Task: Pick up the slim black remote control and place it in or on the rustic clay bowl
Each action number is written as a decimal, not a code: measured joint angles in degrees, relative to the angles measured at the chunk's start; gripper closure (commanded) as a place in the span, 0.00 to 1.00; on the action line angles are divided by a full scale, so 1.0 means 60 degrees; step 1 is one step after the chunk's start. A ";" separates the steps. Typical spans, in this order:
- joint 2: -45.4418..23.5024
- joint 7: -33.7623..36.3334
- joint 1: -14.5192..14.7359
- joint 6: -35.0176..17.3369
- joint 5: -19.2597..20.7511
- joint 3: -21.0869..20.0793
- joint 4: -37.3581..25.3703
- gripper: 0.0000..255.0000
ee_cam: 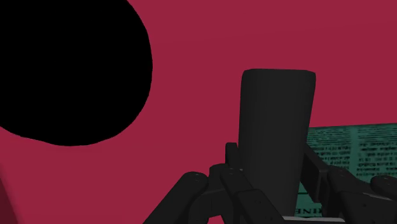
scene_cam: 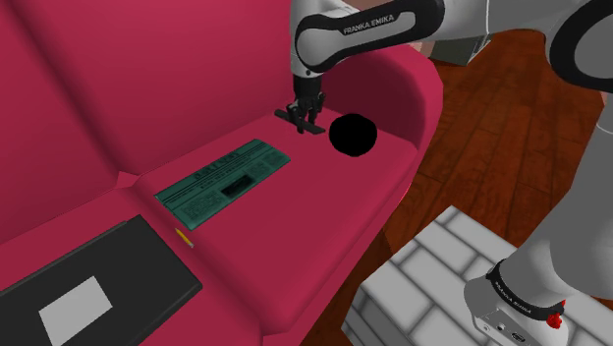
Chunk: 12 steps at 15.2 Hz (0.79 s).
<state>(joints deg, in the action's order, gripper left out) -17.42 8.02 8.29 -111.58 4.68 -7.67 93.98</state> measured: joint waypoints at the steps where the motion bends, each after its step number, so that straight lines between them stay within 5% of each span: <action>1: 0.0019 0.0000 0.0006 0.0110 -0.0004 -0.0005 -0.0090 1.00; 8: 0.0119 -0.0054 0.0013 0.0956 -0.0036 -0.0016 -0.0838 1.00; 12: 0.0739 -0.0639 -0.0396 0.0664 -0.0164 0.0176 0.0046 1.00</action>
<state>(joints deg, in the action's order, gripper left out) -12.99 4.19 5.92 -107.59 3.70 -6.61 94.26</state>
